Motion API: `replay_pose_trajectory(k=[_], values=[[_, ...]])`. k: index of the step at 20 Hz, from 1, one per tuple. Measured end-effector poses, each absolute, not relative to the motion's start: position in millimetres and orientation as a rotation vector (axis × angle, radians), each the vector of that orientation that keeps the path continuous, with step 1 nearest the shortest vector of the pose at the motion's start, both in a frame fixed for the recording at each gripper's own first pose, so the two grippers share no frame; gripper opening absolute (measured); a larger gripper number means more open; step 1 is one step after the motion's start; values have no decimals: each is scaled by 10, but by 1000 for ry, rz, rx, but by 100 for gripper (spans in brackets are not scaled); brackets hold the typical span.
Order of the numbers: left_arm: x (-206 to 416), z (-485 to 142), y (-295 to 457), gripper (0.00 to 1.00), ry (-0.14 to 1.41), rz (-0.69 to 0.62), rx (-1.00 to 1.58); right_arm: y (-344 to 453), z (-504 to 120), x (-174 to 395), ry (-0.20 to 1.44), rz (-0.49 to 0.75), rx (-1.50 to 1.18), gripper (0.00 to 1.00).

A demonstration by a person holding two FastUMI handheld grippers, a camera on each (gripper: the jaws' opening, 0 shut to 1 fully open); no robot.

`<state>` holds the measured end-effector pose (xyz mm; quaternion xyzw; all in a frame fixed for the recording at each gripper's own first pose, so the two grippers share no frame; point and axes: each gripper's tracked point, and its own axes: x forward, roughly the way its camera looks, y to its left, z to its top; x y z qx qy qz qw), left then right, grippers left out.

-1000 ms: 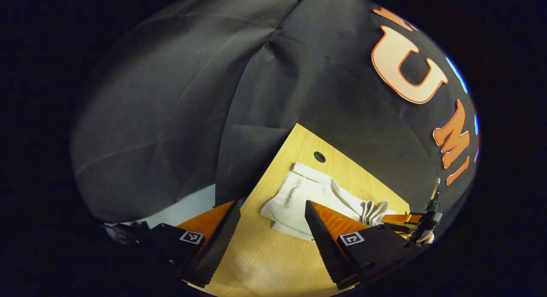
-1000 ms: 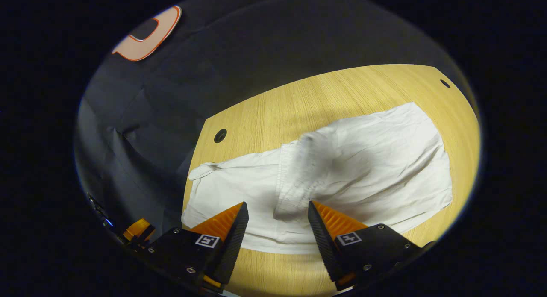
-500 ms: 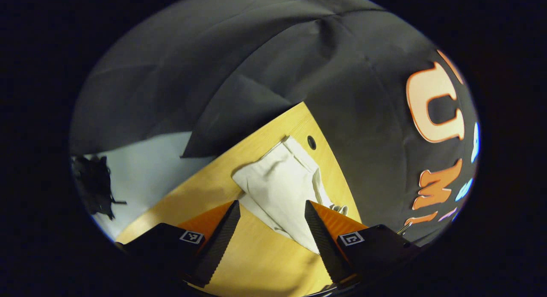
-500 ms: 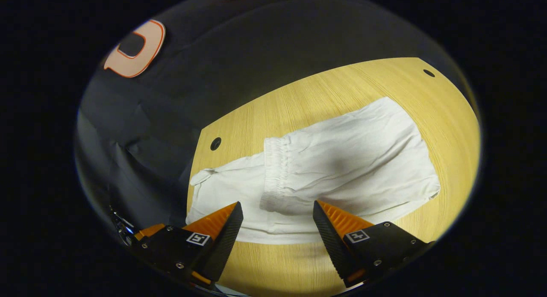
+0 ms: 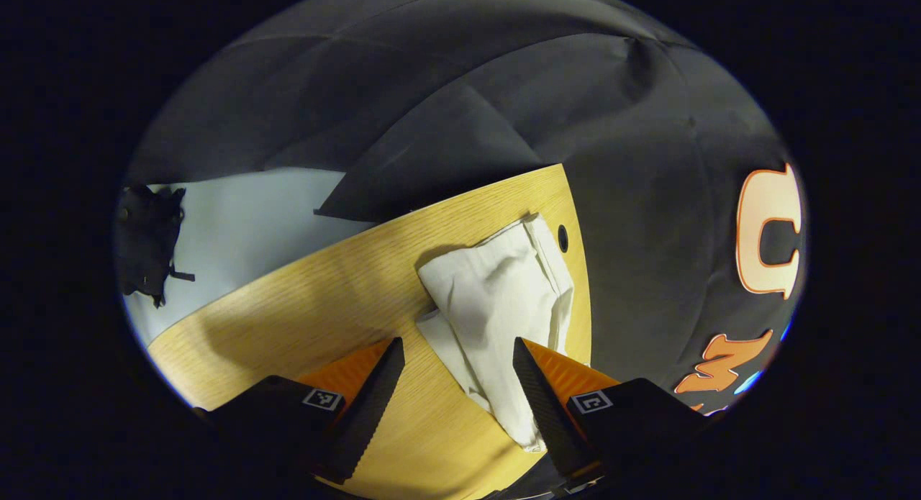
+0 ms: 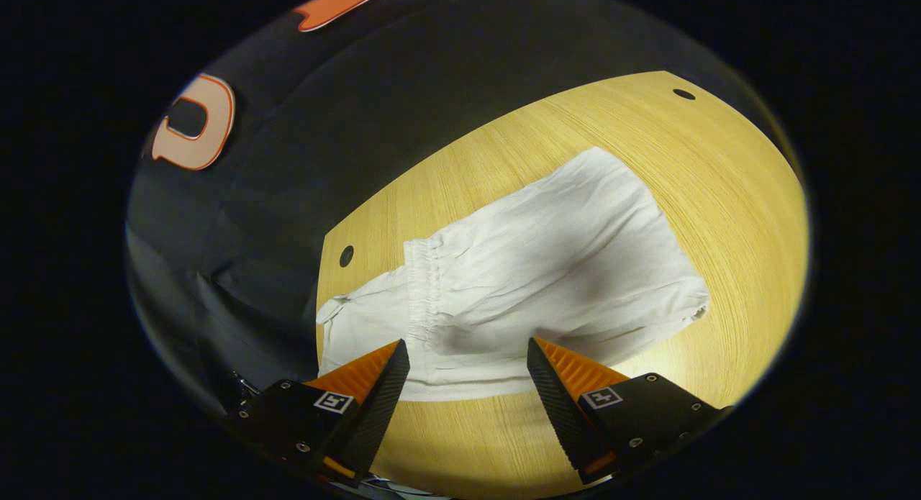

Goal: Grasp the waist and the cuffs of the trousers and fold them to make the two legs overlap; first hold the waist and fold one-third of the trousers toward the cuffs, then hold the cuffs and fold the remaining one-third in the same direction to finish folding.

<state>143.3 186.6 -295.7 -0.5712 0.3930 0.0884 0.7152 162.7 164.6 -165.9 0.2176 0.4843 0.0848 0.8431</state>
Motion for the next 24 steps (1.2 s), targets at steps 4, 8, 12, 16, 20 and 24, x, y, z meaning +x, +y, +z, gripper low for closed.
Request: replay_pose_trajectory(k=[4,8,12,16,20,24], values=[[1570,-2960,1829,99,865,187,-1265,1518,-1638,1681,1022,158,486,99],[1811,-2943,1765,99,853,166,-1280,1448,-1622,1678,1029,160,515,99],[1964,-3161,1692,73,928,192,-1196,1325,-1609,1679,1025,153,529,98],[2030,-3145,1601,8,942,198,-1112,1070,-1598,1663,1004,127,520,98],[2273,-2541,1440,4,799,70,-976,784,-1620,1658,993,104,522,98],[2380,-1905,1166,4,718,-12,-799,576,-1533,1627,989,124,594,98]])
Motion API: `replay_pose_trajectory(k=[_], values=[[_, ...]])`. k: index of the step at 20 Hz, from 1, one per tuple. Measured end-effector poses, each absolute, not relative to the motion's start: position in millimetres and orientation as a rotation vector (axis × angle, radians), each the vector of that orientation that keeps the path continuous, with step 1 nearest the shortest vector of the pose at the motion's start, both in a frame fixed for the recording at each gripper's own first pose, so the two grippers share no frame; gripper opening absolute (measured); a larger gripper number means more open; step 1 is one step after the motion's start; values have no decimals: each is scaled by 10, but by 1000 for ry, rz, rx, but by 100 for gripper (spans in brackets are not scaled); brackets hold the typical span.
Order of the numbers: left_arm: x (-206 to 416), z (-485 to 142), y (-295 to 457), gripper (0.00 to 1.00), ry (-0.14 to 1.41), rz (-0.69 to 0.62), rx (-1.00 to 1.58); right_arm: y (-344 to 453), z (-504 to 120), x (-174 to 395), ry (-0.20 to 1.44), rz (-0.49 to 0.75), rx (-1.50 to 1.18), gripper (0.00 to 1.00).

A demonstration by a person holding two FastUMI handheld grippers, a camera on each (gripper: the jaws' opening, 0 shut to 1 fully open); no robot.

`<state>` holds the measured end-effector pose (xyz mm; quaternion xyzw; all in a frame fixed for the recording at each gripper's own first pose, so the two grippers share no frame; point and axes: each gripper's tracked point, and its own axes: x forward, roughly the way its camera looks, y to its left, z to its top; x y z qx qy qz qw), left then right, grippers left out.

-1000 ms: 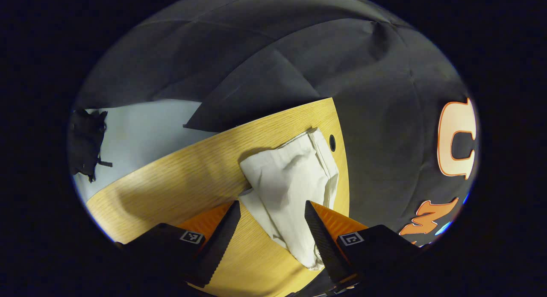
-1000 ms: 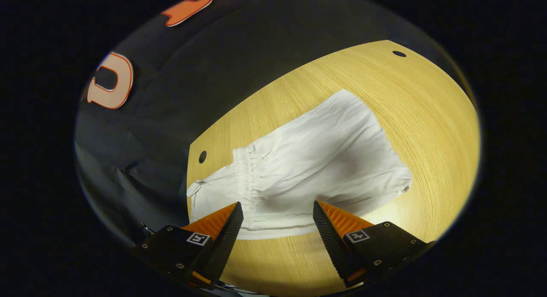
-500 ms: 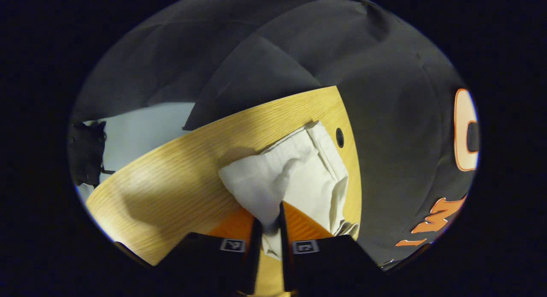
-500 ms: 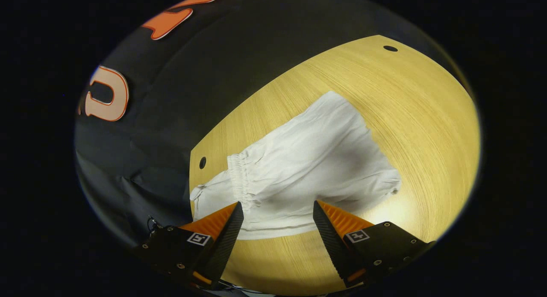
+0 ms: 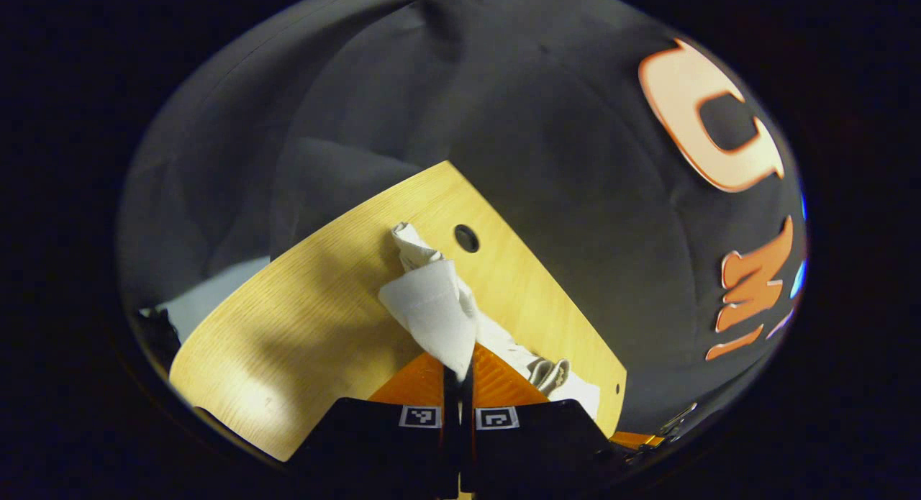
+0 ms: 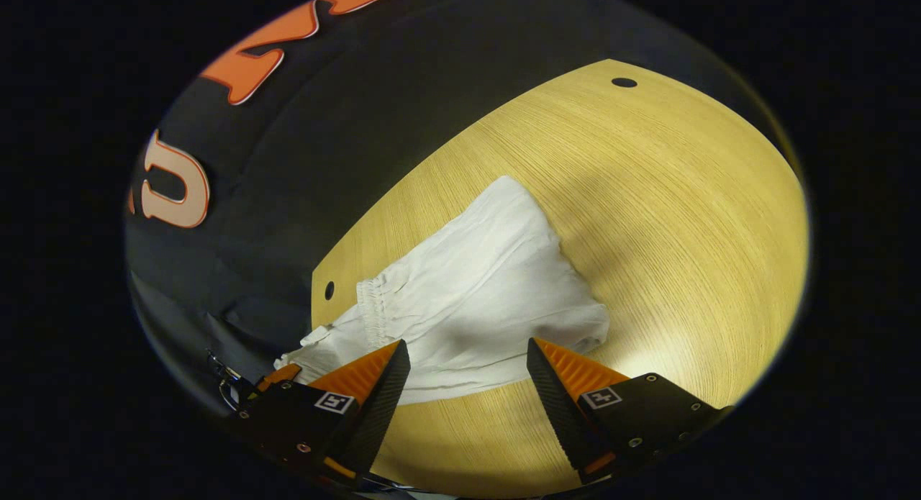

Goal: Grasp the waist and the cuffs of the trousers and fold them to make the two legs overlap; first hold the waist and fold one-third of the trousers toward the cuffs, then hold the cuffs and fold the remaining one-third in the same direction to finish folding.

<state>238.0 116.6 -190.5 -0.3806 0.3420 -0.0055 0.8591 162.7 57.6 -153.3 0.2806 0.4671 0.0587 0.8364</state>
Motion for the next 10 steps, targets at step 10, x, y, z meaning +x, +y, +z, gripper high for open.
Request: replay_pose_trajectory(k=[10], values=[[2554,-806,-379,3,624,-185,-684,-320,-1454,1624,966,139,628,98]])
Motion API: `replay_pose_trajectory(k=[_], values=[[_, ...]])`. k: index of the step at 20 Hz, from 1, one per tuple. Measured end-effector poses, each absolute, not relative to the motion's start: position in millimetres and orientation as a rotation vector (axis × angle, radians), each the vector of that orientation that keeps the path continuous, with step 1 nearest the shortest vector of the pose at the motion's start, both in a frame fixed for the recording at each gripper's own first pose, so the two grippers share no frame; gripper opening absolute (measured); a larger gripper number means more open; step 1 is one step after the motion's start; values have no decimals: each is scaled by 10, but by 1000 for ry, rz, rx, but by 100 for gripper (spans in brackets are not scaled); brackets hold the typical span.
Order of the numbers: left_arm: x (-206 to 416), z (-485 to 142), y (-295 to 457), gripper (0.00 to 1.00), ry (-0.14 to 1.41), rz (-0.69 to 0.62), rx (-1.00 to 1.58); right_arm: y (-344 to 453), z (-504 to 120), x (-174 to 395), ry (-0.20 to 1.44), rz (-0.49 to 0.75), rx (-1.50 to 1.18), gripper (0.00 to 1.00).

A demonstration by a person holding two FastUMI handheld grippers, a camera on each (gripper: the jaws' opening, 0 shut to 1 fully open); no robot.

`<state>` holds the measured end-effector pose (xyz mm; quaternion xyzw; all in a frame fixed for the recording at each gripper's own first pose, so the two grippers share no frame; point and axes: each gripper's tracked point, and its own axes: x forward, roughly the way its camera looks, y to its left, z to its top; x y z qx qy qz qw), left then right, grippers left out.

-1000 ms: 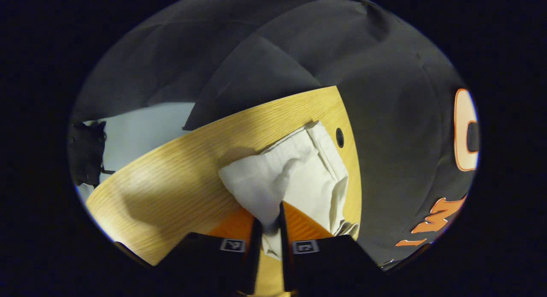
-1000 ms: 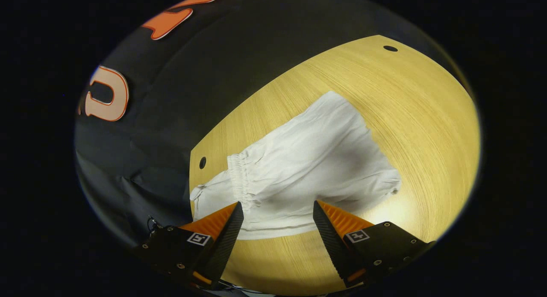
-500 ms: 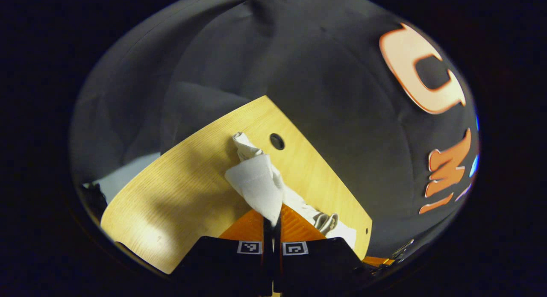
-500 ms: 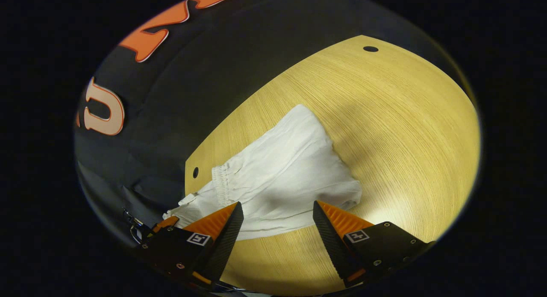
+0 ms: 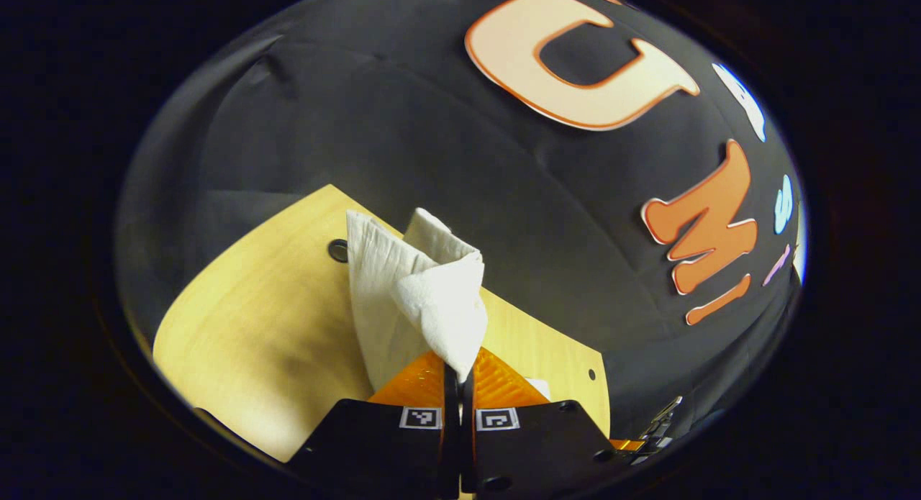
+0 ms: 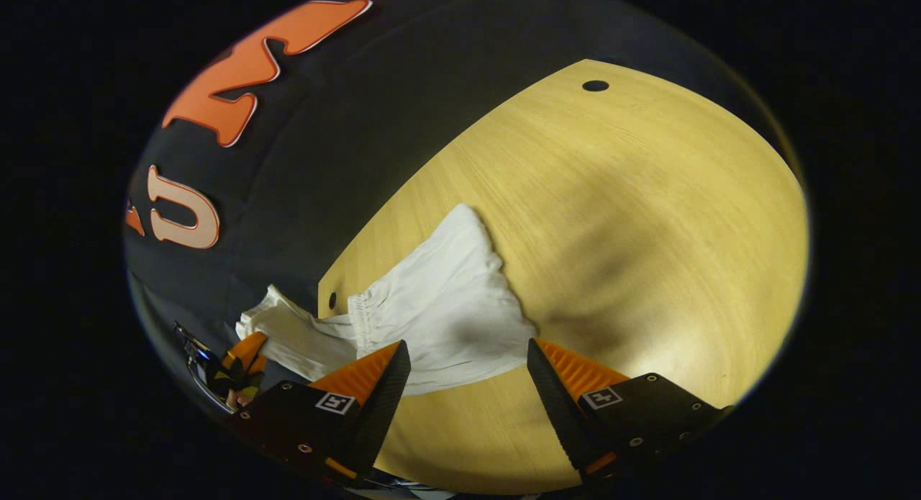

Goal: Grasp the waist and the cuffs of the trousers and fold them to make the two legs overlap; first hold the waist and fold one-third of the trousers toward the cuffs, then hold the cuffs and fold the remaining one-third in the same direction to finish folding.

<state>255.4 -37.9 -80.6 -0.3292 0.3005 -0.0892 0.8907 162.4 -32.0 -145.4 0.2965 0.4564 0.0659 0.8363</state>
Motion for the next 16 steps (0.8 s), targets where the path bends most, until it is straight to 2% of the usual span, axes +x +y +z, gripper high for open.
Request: replay_pose_trajectory(k=[7,14,16], values=[[2581,-682,-1871,6,674,-321,-593,-977,-1416,1649,947,125,651,98],[2394,-1123,-3103,2,797,-424,-444,-1426,-1536,1597,960,104,694,98],[2305,-1290,-3300,4,843,-456,-392,-1531,-1584,1577,967,94,700,98]])
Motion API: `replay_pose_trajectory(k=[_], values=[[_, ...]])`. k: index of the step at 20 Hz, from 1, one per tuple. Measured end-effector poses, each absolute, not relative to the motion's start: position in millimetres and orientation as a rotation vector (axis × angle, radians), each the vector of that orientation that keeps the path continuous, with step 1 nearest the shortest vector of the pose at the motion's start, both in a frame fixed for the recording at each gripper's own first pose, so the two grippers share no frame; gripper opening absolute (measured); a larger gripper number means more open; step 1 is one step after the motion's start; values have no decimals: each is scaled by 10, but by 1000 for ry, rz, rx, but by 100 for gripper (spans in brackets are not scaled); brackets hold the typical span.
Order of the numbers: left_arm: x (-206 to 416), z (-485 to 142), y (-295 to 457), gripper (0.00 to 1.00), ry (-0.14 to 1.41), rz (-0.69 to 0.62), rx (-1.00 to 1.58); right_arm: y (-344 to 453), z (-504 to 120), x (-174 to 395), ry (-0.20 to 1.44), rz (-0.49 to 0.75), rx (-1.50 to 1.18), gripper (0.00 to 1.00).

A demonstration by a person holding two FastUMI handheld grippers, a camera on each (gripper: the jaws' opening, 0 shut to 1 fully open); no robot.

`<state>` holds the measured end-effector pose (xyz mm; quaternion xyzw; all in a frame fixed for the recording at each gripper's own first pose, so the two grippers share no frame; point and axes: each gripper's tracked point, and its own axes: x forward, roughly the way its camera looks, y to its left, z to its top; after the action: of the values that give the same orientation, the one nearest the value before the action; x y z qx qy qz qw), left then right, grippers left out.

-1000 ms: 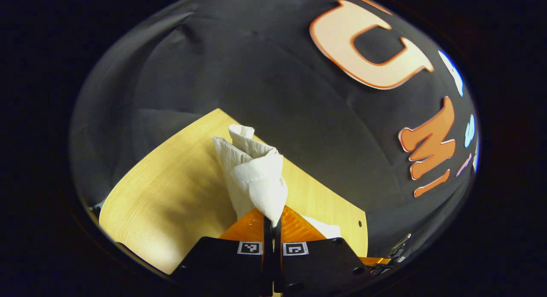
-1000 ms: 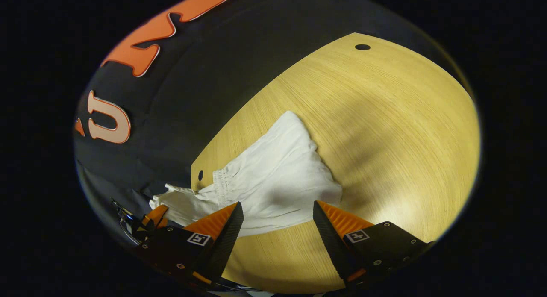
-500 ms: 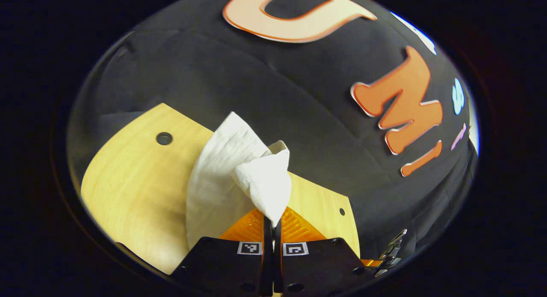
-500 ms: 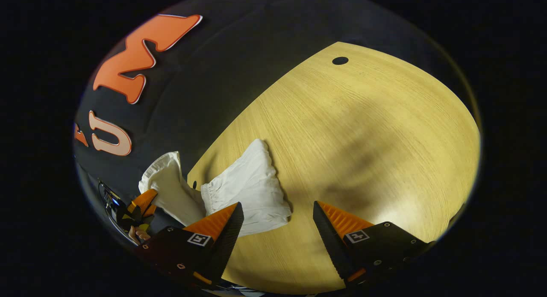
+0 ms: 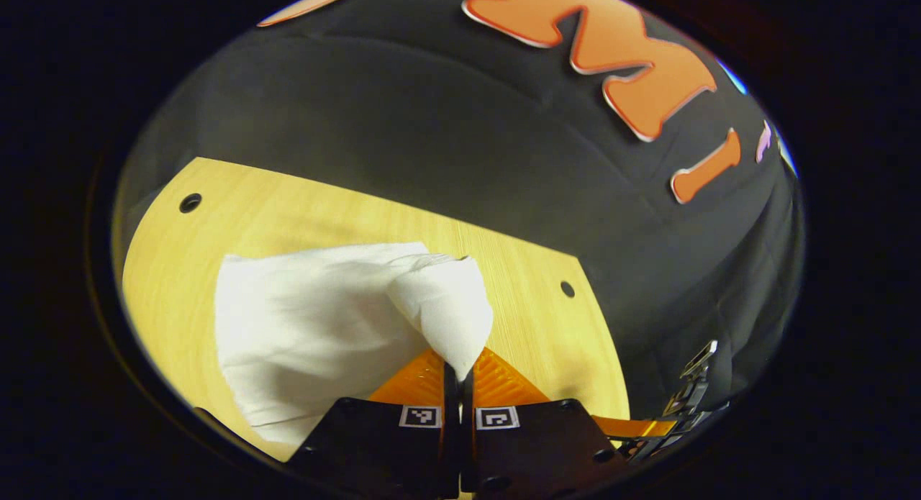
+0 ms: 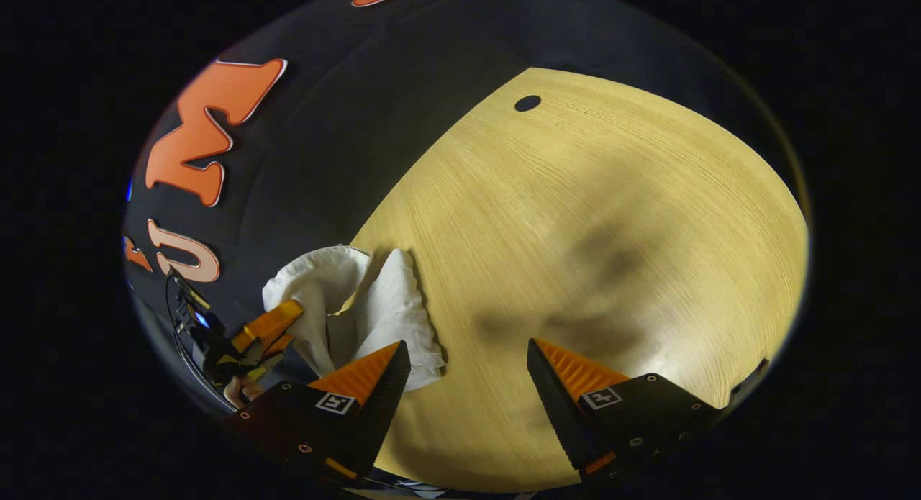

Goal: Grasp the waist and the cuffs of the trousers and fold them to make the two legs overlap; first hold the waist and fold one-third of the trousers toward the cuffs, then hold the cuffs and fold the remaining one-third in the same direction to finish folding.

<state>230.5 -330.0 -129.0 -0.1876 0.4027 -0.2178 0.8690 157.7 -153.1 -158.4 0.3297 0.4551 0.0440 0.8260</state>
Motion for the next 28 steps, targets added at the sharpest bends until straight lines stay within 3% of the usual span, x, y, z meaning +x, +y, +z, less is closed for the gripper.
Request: replay_pose_trajectory(k=[6,9,11,14,22,28], values=[[2039,-1652,-3576,4,940,-527,-227,-1741,-1691,1508,978,62,710,98],[1980,-1661,-3586,18,958,-550,-210,-1816,-1698,1489,977,51,708,98],[1892,-1697,-3682,39,961,-568,-238,-1825,-1693,1489,978,47,704,98],[1828,-1629,-3638,96,921,-564,-215,-1803,-1697,1500,972,50,685,98],[1796,-964,-2906,100,698,-456,-96,-1653,-1411,1670,894,78,491,98],[1649,-416,-2172,99,464,-291,-60,-1618,-620,2041,646,97,275,99]])
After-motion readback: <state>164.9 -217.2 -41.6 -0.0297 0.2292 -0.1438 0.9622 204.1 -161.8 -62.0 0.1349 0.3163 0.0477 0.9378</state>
